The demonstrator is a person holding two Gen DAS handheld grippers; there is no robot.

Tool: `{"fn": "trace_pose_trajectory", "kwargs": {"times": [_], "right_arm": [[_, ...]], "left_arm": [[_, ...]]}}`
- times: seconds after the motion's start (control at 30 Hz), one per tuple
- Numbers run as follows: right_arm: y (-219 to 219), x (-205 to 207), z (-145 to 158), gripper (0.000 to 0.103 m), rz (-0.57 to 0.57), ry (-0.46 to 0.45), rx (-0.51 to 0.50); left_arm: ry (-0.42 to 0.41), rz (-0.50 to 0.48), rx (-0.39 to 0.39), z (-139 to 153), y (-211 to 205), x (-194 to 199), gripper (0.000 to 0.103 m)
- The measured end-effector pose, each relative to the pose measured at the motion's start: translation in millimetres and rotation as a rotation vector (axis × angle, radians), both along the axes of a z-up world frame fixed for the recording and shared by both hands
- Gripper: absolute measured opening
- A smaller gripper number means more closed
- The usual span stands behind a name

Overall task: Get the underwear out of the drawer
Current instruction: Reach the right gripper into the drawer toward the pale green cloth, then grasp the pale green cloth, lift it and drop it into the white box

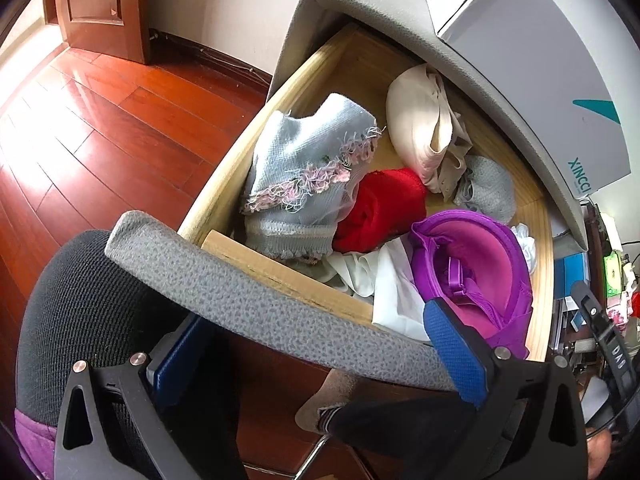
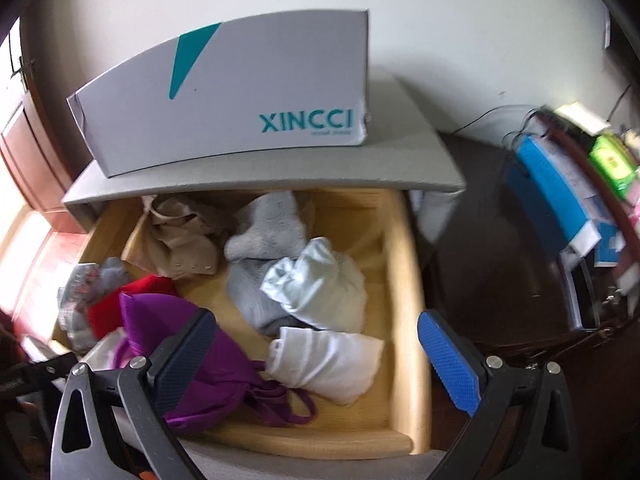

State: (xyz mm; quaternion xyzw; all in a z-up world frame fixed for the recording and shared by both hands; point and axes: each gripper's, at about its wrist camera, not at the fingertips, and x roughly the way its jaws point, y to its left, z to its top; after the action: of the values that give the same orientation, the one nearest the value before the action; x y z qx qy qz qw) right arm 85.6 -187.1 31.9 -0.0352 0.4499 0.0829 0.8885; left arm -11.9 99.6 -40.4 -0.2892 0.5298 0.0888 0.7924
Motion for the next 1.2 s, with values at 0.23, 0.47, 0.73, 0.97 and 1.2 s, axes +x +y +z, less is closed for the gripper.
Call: {"fn": "trace_pose_trajectory", "kwargs": {"times": [0.23,0.47,0.73,0.97,1.2], "right_arm": [[13,29,-29,0.103,0.173,0.085,-0.154],[19,62,-56,0.072,0.212,0.194,-0.207],[22,85,-76,0.074,0.227,0.32,-0.22],[16,87,-82,0.034,0.249,0.365,-0.158],[-6,54,-28,0.034,0.224,0.228,0.009]], "left_arm": [[0.002,0.007,-0.024,-2,2,-1,0.103],[0.005,0.003,-0.021,-1,3,-1,0.103],[-0.006,-0.011,0.05,7,-3,-3,0.103],[-0.012,-0.017,0.067,8,-4,-5,0.103],[-0.032,-0.024,0.121,19,-9,-11,0.103]]}}
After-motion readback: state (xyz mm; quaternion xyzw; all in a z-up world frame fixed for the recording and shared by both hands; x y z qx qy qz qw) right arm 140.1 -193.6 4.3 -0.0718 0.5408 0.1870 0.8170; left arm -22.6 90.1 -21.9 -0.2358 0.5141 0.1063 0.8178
